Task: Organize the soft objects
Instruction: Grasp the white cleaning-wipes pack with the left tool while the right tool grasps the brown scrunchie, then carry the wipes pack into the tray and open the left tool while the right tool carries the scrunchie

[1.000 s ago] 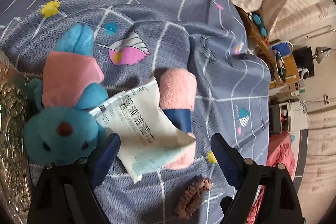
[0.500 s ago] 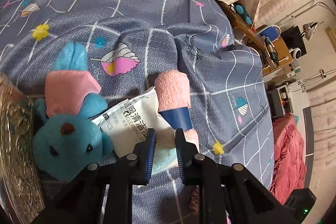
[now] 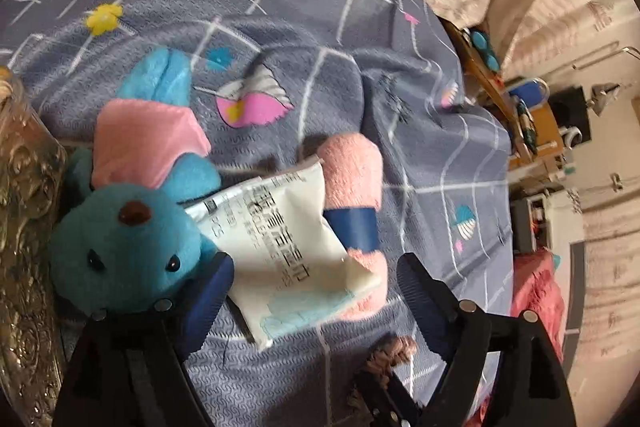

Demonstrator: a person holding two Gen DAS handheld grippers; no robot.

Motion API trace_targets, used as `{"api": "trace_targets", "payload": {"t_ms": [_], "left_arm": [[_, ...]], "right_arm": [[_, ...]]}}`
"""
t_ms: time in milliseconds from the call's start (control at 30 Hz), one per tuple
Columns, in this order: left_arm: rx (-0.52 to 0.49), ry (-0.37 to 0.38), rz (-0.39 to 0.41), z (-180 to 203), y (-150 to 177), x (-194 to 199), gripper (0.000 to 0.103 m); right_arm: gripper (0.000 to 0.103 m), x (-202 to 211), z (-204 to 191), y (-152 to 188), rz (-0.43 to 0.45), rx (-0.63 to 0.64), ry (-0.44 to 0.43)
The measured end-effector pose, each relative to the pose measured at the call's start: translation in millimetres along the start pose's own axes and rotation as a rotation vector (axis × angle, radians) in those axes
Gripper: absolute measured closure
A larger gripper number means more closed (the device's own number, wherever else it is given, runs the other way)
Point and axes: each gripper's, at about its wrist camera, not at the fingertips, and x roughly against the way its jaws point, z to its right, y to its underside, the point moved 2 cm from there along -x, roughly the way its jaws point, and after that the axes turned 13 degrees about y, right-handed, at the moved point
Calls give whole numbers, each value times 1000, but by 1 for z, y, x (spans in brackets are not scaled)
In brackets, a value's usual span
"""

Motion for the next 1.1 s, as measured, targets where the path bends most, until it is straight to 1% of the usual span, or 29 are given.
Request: {"api": "trace_targets", "payload": {"t_ms": [133,267,333,400,433,467,533,567,600,633,667,733,867,967,1033,1100], "left_arm": [[39,-30,15,-3,-4,-5,16],[12,-66,-8,0,-4,-11,15],[22,-85,-10,0,-2,-14,16],[52,-77,1,-4,0,-15,16],[82,-71,3,-8,1,-15,16],[106,-59,4,-12,2,-15,23],[137,-25,-3,-20,3,-19,25],[132,-20,3,-20,4,-18,29],[125,-22,1,-19,5,-18,37],[113,-23,-2,-19,5,-17,39],[110,-7,-2,-20,5,-15,41],[135,41,-12,-22,6,-13,42],[116,61,-30,-22,15,-7,45],[112,77,-42,-20,26,-1,45],[79,95,-57,-15,35,3,45],[22,108,-69,-7,48,8,45]], "right_arm": [[85,7,12,-2,6,-43,-24],[85,15,27,-7,35,-119,-57],[85,18,35,-9,42,-154,-83],[85,19,33,-11,43,-170,-89],[85,19,34,-11,42,-174,-90],[85,19,34,-11,38,-176,-92],[85,20,33,-9,32,-181,-103],[85,22,33,-6,29,-183,-109],[85,22,33,-7,28,-184,-112],[85,22,32,-7,29,-185,-114],[85,22,32,-7,31,-188,-112],[85,21,34,-9,31,-196,-110],[85,21,40,-10,30,-217,-111],[85,22,41,-10,34,-221,-108],[85,22,40,-10,35,-220,-106],[85,23,41,-9,36,-220,-108]]}}
